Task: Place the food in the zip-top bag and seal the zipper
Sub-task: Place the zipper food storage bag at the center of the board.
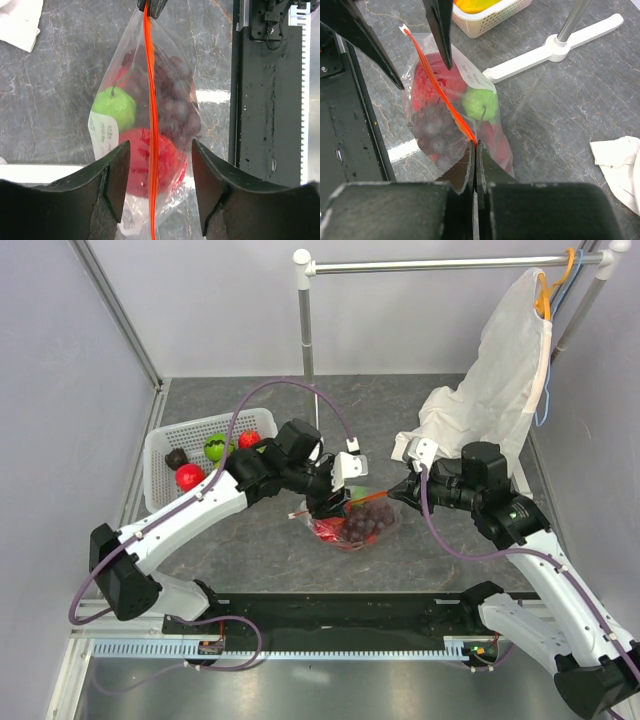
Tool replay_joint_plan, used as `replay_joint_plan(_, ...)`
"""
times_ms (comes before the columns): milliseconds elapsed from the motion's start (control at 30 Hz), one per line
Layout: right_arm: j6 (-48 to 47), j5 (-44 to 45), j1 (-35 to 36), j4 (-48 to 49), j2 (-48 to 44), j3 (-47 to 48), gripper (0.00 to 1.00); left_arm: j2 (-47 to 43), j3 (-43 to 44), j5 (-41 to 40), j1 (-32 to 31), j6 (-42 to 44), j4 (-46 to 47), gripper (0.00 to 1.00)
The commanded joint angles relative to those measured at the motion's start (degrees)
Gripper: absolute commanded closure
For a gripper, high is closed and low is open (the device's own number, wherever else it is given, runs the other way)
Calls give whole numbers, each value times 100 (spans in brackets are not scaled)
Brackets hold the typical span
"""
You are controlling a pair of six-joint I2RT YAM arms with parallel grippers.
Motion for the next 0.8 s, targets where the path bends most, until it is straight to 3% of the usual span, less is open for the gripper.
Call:
replay_joint_plan(0, 76, -181, -24, 309, -179, 141, 100, 174, -80, -60, -103, -169, 463, 43)
replay_joint_plan(100, 76, -216, -15, 309, -223, 123, 100, 254, -141, -69, -112, -283, 622, 53)
replay_joint_plan(267, 120, -225, -24, 309, -320, 123, 100, 237, -45, -77, -95, -547, 605, 93)
replay_joint_plan(367, 382, -164, -24, 309, -337, 237, 96, 27, 383, 89, 19, -600, 377, 98)
replay_joint_plan(467, 882, -111, -16, 343, -399, 378, 40, -62, 903, 536, 222, -654, 17, 98)
replay_joint_plan(500, 1085, -50, -15, 509, -399, 404, 17, -54, 930, 573, 161, -636, -298, 98)
replay_joint_plan(533, 1348, 20, -24, 632, -408, 456, 2, -54, 922, 573, 117, -670, -405, 98)
replay_joint_plan(767, 2712, 495, -24, 1055, -294, 879, 2, 104, 1071, 749, 117, -767, -556, 98)
